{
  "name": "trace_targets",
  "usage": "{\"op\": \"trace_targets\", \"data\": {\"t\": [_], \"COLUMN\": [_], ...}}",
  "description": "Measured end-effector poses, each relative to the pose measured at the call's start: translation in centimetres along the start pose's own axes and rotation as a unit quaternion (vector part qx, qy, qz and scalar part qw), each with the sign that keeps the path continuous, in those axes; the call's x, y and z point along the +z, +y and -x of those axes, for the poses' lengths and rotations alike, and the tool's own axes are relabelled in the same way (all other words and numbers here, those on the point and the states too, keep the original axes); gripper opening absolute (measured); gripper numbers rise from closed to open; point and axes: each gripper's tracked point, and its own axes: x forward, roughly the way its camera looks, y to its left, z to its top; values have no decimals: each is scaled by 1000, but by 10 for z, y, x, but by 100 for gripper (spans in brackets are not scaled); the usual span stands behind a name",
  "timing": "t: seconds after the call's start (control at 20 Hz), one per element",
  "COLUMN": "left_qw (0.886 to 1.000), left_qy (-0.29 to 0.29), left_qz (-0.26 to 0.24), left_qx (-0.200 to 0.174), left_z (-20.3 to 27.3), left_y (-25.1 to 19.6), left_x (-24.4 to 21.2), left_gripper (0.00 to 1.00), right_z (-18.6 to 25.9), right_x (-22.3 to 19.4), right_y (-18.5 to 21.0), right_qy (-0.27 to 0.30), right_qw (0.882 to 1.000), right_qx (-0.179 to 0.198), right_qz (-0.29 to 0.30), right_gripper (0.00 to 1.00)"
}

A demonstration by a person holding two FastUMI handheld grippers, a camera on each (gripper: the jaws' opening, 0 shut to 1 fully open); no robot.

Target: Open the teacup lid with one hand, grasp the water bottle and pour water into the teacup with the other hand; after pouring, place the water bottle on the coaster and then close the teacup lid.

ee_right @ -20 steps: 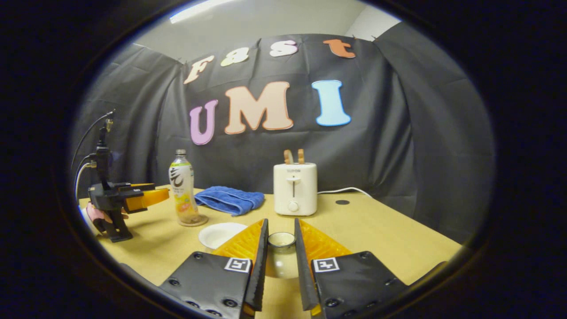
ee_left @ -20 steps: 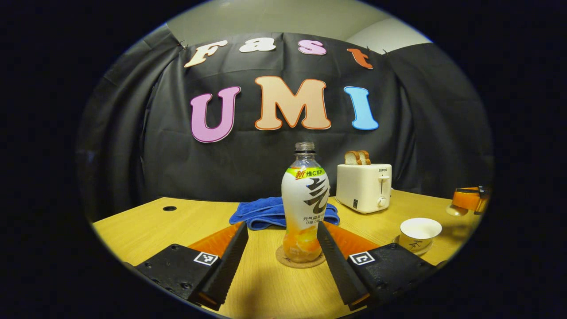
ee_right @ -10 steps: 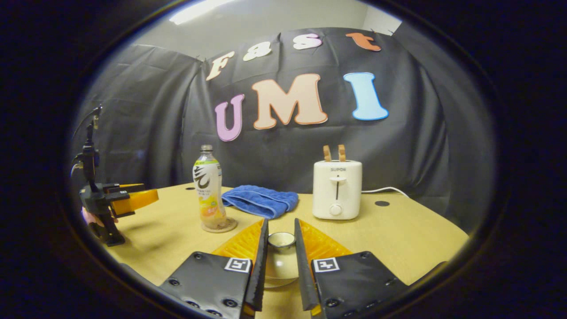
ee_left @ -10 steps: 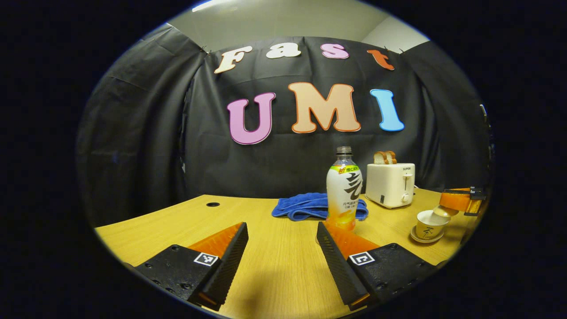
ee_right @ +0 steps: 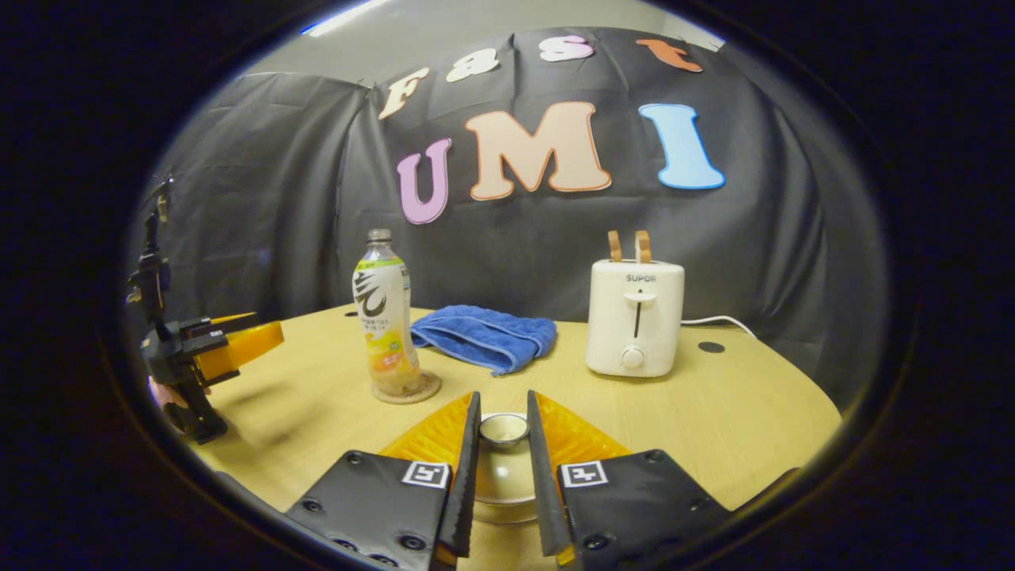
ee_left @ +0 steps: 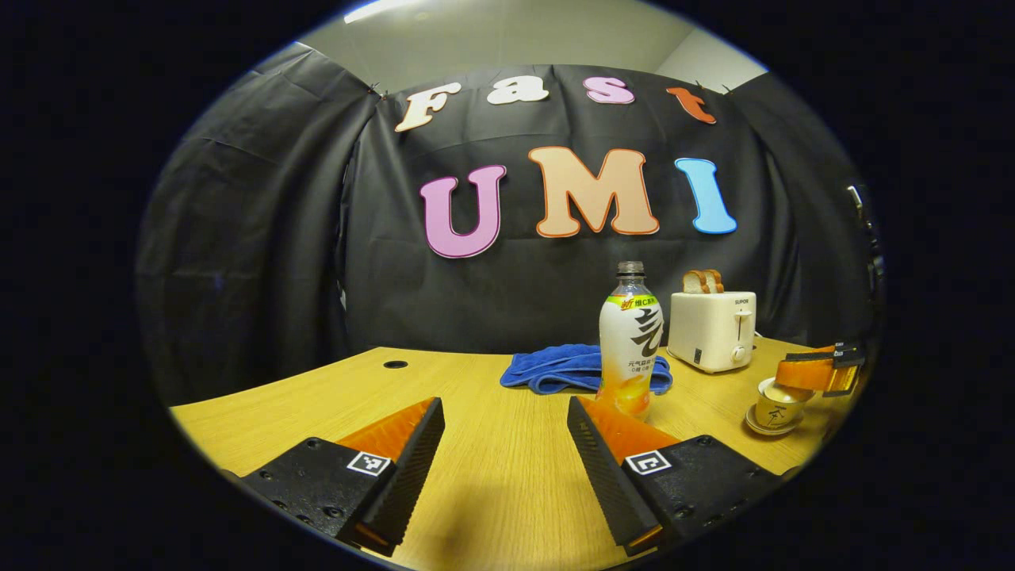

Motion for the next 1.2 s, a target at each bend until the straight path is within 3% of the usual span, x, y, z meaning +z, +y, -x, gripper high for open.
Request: {"op": "trace_targets", "data": {"t": [0.4, 0.75, 0.95, 1.05, 1.2], "left_qw": [1000, 1000, 1000, 1000, 1000], "left_qy": [0, -1, -1, -1, 0], "left_qz": [0, 0, 0, 0, 1], "left_qx": [-1, -1, -1, -1, 2], "left_z": [-1, -1, -2, -1, 0], "left_y": [0, -1, -1, -1, 1], "left_x": [0, 0, -1, -1, -1], "left_gripper": [91, 91, 91, 91, 92], "right_z": [-1, 10, 26, 35, 49], "right_x": [0, 11, 22, 20, 18], "right_y": [-2, -6, -17, -19, -29], "right_qy": [1, -39, -83, -83, -84], "right_qw": [1000, 999, 996, 995, 994], "right_qx": [0, -10, -44, -50, -73], "right_qz": [-3, -8, -12, -14, -15], "right_gripper": [40, 97, 93, 99, 99]}}
